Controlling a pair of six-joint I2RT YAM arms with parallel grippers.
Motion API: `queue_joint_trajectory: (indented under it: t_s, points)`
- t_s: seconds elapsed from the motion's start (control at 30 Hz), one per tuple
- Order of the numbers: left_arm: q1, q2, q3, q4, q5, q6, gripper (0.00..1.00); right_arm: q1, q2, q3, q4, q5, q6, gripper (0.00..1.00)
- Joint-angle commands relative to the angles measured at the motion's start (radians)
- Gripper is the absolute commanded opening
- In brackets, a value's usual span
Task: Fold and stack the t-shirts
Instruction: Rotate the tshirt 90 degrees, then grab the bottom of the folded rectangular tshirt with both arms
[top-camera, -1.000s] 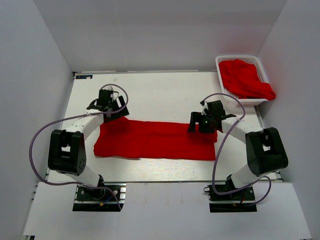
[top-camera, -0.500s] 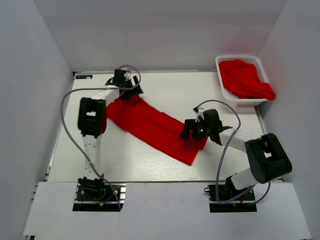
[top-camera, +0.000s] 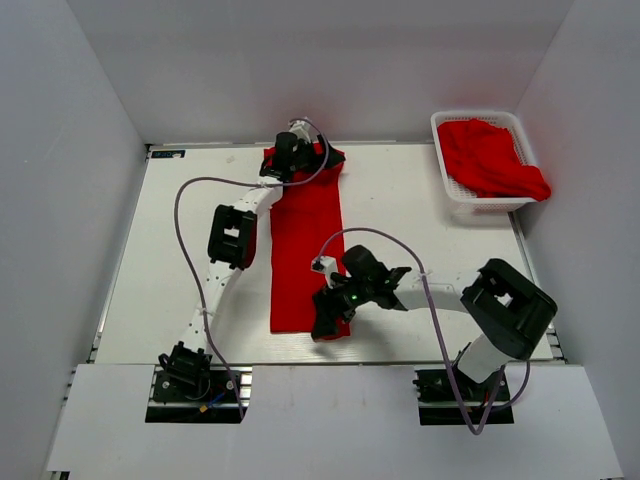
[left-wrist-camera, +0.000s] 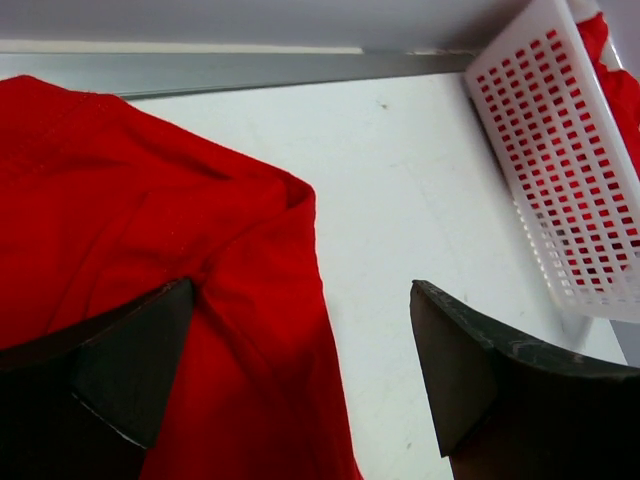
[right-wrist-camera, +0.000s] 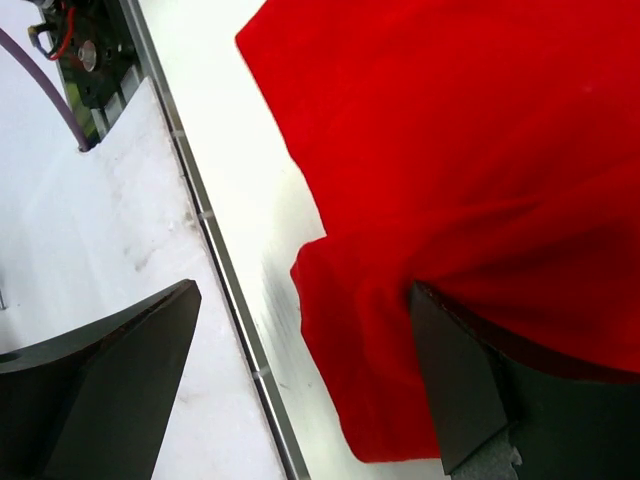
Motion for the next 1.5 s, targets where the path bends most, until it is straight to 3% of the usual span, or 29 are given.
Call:
queue_joint_trajectory:
  t_s: [0.0,0.3,0.47,0.57,0.6,0.7,0.73,0.8,0.83,0.9,0.93,1.1,1.17,1.3,1.47]
  points:
    - [-0.008,0.034,-0.038,-0.021,-0.013,-0.017,1.00,0.039,0.037,0.037,-0.112,-0.043,-0.016,0.90]
    - [-0.008,-0.186,-0.039,-0.015,0.009,0.075,1.00,0.047,-0.080,0.154,-0.139,0.112,0.016,0.90]
    - [-0.008,-0.488,-0.151,-0.180,-0.017,0.235,1.00,0.044,-0.201,0.174,-0.175,0.287,0.108,0.90]
    - [-0.008,-0.692,-0.240,-0.410,-0.105,0.304,1.00,0.041,-0.250,0.134,-0.190,0.402,0.188,0.90]
    - [-0.008,-0.751,-0.290,-0.454,-0.172,0.313,1.00,0.039,-0.262,0.101,-0.205,0.431,0.249,0.90]
    - [-0.008,-1.042,-0.661,-0.495,-0.259,0.316,1.00,0.038,-0.316,0.047,-0.245,0.566,0.317,0.90]
    - [-0.008,-1.125,-0.904,-0.481,-0.287,0.289,1.00,0.039,-0.334,0.035,-0.251,0.577,0.359,0.90]
    - [-0.008,-1.377,-1.161,-0.403,-0.327,0.197,1.00,0.039,-0.359,0.005,-0.291,0.633,0.393,0.90]
    - [-0.008,-1.458,-1.398,-0.389,-0.342,0.139,1.00,0.039,-0.368,-0.017,-0.293,0.635,0.428,0.90]
    - [-0.008,-1.596,-1.680,-0.311,-0.323,0.048,1.00,0.041,-0.368,-0.053,-0.291,0.626,0.450,0.90]
    - [-0.018,-1.698,-1.743,-0.311,-0.314,0.031,1.00,0.039,-0.365,-0.082,-0.284,0.611,0.455,0.90]
    - [-0.040,-1.918,-2.022,-0.427,-0.257,-0.020,1.00,0.042,-0.313,-0.094,-0.264,0.514,0.476,0.90]
    - [-0.058,-1.983,-2.066,-0.441,-0.231,-0.020,1.00,0.042,-0.287,-0.116,-0.222,0.471,0.505,0.88]
    - [-0.078,-2.001,-2.160,-0.423,-0.174,-0.020,0.96,0.041,-0.268,-0.153,-0.153,0.431,0.551,0.87]
    - [-0.126,-1.949,-2.217,-0.386,-0.140,-0.029,0.83,0.045,-0.261,-0.163,-0.155,0.427,0.584,0.79]
